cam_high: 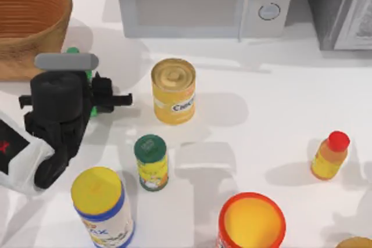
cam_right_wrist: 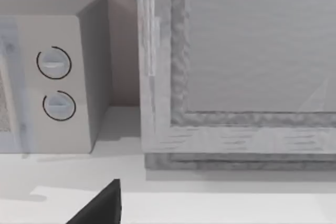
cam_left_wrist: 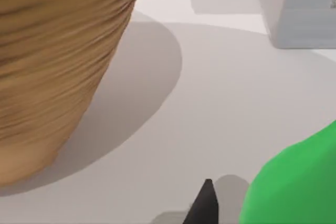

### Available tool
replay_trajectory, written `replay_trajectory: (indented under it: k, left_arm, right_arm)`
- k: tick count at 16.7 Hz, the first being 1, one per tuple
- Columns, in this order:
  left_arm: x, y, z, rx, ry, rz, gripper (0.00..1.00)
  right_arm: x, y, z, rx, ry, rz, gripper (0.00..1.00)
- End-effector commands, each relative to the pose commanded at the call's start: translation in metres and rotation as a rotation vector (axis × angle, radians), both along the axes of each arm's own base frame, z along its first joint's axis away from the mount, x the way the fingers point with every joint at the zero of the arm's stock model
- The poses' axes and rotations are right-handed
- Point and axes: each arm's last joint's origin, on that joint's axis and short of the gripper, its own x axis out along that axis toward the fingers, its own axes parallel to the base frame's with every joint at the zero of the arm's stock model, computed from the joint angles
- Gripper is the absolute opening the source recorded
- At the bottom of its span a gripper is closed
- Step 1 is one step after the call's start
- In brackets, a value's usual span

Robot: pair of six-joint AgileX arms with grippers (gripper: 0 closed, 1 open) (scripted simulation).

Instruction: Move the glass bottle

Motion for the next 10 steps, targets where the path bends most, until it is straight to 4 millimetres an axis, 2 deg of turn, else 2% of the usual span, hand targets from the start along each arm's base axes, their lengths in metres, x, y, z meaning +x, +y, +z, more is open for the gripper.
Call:
replay_trajectory:
  k: [5, 10]
  left_arm:
    - [0.0002, -0.0015, -0.0025, -0.003, 0.009, 0.002, 0.00]
    - [0.0002, -0.0015, -0.0025, -0.003, 0.009, 0.002, 0.38]
  right_arm:
    - [0.0000, 0.0000, 0.0000, 0.000, 0.000, 0.000, 1.00]
    - [0.0000, 0.0000, 0.0000, 0.000, 0.000, 0.000, 1.00]
